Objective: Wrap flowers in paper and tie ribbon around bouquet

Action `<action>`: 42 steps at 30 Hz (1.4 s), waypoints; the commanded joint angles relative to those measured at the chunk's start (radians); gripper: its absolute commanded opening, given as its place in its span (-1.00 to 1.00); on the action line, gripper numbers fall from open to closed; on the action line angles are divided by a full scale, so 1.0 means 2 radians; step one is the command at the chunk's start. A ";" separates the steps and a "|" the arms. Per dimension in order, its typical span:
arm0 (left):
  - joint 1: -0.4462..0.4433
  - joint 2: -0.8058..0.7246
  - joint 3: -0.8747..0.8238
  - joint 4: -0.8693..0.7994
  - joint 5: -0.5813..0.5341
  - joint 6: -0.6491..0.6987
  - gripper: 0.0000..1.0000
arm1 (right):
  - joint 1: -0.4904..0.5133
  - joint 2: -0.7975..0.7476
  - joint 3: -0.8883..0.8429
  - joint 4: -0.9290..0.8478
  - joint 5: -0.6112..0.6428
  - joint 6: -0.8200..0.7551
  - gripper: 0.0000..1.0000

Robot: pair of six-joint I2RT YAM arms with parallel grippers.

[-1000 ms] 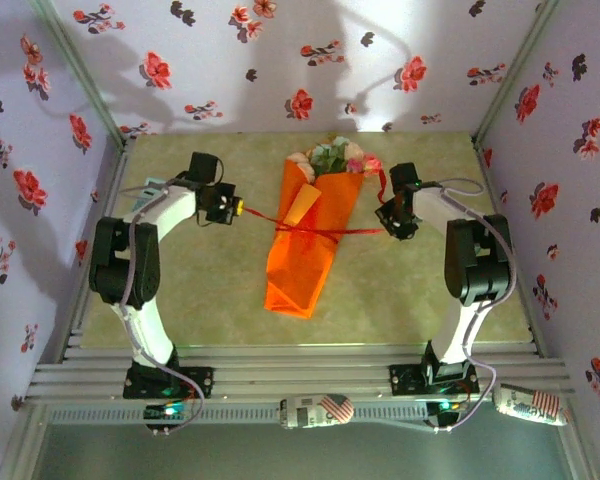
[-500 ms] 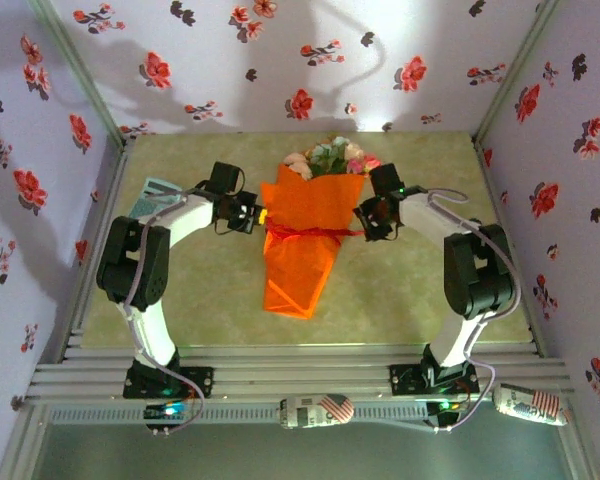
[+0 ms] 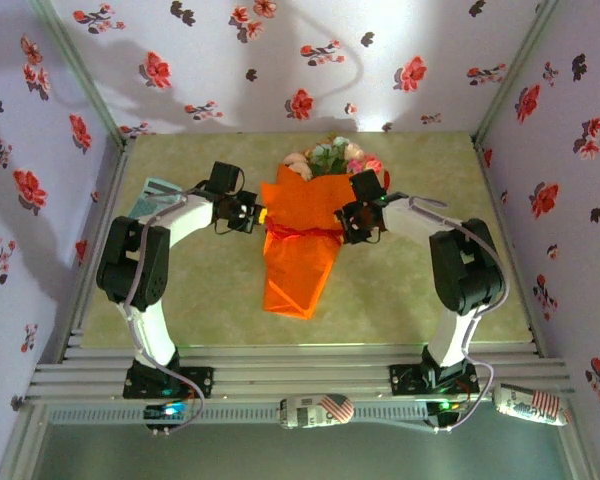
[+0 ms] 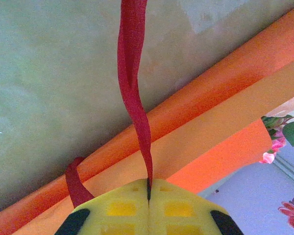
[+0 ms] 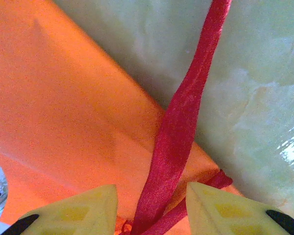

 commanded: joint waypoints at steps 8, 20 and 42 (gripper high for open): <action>0.002 -0.008 -0.006 -0.002 0.007 0.000 -1.00 | 0.001 0.041 0.008 0.028 -0.003 0.021 -0.24; 0.001 -0.008 -0.011 0.003 0.006 0.000 -1.00 | 0.017 0.048 0.029 0.035 0.005 0.007 -0.56; 0.031 -0.031 0.007 -0.010 -0.005 0.023 -1.00 | -0.027 0.002 0.036 0.000 0.064 -0.074 -1.00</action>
